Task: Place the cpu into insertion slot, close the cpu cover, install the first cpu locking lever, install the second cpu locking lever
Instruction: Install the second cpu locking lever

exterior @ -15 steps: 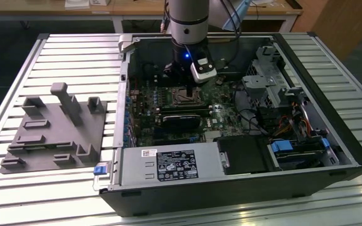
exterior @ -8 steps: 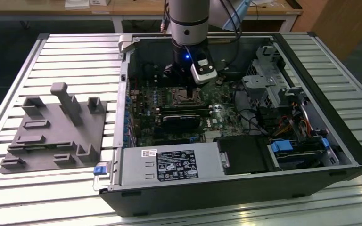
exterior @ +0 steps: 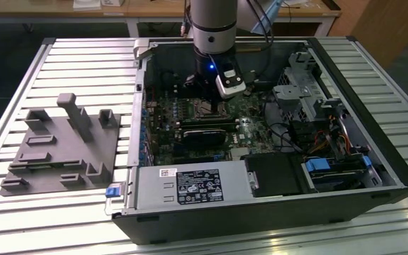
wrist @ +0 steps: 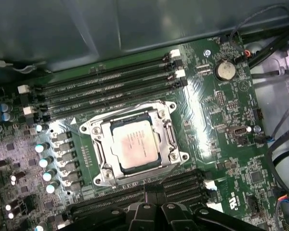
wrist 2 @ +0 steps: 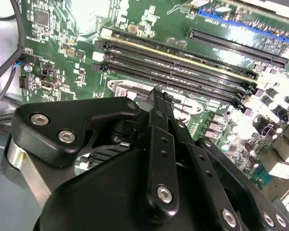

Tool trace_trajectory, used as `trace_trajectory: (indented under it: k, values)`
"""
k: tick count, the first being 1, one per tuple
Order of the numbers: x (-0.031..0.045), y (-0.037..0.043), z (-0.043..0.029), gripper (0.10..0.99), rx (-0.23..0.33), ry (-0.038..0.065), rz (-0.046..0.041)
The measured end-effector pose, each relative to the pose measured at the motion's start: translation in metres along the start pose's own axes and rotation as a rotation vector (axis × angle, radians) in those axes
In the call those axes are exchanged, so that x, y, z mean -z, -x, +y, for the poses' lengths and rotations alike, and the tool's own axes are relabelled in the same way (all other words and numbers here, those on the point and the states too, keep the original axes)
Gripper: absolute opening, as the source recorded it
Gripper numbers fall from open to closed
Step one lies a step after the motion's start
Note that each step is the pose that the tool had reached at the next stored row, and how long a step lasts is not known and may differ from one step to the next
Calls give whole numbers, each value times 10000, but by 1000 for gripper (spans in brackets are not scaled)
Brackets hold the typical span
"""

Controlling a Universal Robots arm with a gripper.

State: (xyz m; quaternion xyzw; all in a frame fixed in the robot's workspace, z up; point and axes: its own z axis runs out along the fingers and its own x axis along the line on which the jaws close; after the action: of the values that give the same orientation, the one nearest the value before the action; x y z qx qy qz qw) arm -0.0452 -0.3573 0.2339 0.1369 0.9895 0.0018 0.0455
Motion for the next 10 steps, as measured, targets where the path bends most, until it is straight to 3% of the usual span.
trace_trajectory:
  k: [6, 8, 10]
  values:
    - [-2, 5, -17, 106, 1, -3, 16]
    - [-4, 7, -27, 106, 1, -35, 153]
    - [-7, 11, -40, 106, 1, -74, 367]
